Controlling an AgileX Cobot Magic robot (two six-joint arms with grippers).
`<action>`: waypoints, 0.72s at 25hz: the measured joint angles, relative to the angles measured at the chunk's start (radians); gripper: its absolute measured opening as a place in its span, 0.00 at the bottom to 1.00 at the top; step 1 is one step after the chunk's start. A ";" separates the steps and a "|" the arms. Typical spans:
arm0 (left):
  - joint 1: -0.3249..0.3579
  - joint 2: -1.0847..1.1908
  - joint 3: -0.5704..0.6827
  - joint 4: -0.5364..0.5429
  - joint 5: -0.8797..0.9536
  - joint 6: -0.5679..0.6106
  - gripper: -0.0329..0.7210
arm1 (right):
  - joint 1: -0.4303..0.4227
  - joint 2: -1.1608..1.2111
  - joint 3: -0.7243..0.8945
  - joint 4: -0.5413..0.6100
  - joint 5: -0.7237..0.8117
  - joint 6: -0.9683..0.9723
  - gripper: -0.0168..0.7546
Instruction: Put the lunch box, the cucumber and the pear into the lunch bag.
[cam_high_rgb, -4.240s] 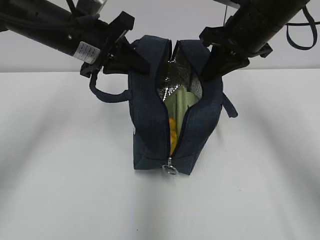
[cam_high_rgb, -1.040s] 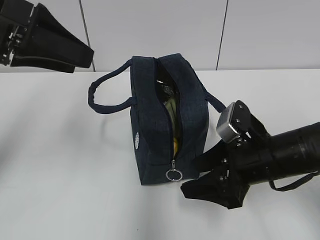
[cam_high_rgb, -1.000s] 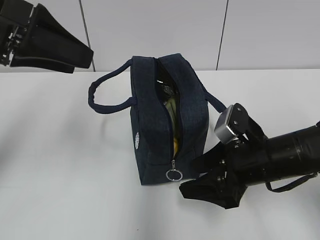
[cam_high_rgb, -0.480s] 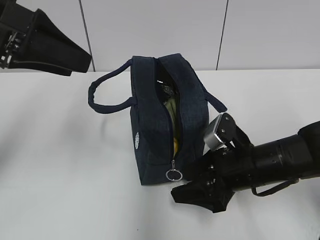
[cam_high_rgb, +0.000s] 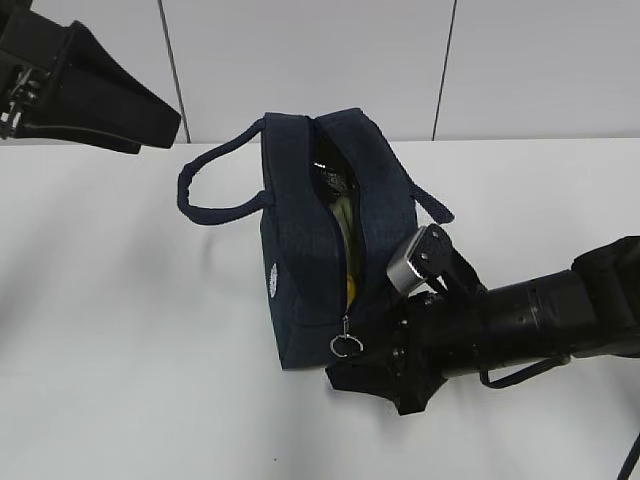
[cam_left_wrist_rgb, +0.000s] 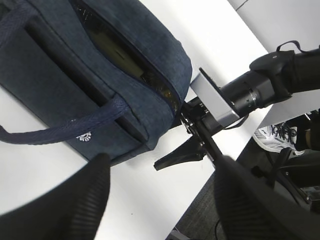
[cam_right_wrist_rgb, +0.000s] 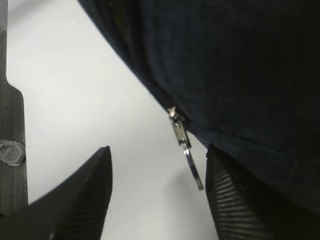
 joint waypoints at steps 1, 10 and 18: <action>0.000 0.000 0.000 0.002 0.000 0.000 0.64 | 0.000 0.000 0.000 0.002 -0.005 0.000 0.51; 0.000 0.000 0.000 0.004 0.015 0.000 0.64 | 0.000 0.000 -0.003 -0.022 -0.014 0.061 0.04; 0.000 0.000 0.000 0.006 0.019 0.000 0.64 | 0.000 -0.085 -0.003 -0.209 -0.071 0.285 0.00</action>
